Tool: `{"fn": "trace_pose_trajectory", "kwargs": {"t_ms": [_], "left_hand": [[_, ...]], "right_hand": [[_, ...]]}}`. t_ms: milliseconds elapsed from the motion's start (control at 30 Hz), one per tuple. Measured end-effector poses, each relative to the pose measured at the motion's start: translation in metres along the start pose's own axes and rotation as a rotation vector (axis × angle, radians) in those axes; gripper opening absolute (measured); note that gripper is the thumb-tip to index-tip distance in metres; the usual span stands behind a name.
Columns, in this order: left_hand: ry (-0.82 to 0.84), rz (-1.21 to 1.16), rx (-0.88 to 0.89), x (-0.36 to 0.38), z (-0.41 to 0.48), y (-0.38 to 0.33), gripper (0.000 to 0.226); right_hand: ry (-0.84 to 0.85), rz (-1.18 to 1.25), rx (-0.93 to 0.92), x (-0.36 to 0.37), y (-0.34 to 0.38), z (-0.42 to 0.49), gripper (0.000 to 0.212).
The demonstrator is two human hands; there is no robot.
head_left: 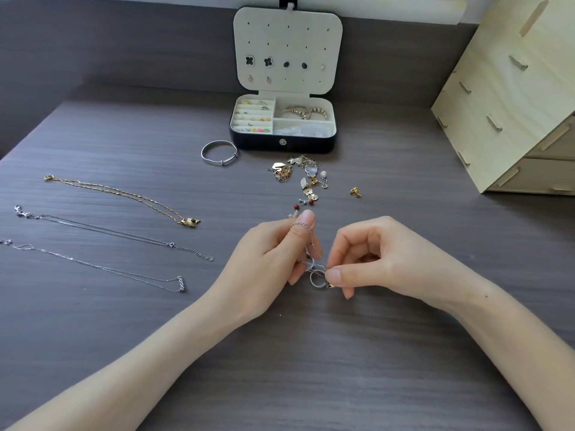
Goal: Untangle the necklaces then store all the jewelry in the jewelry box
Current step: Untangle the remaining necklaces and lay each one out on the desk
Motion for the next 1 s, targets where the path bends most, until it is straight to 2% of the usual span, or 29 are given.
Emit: {"fn": "trace_pose_trajectory", "kwargs": {"t_ms": [300, 500, 667, 767, 867, 1000], "left_hand": [[0.064, 0.109, 0.012, 0.004, -0.002, -0.003, 0.060], [0.089, 0.073, 0.013, 0.007, -0.003, 0.001, 0.061], [0.126, 0.167, 0.030, 0.006, -0.002, 0.002, 0.090], [0.146, 0.176, 0.042, 0.005, -0.004, 0.001, 0.094], [0.179, 0.165, 0.049, 0.005, -0.006, -0.002, 0.088], [0.228, 0.130, 0.085, 0.005, -0.009, -0.008, 0.049]], "right_hand": [[-0.005, 0.010, -0.010, -0.005, -0.002, -0.002, 0.015], [-0.002, 0.052, -0.020, -0.004, -0.003, -0.001, 0.020], [0.008, 0.100, -0.026, -0.005, 0.000, -0.001, 0.023], [0.011, 0.113, -0.022, -0.004, 0.000, -0.001, 0.024], [0.018, 0.139, -0.034, -0.003, 0.001, -0.002, 0.024], [0.006, 0.163, -0.041, -0.004, 0.002, -0.002, 0.022]]}}
Point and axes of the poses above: each hand's wrist, its own z-axis towards the middle knuckle, its own x-axis out of the palm, y = z × x, the point moved 4 cm from there along z, towards the middle knuckle, and after that the axes turned 11 degrees about z, right-handed, at the moved point
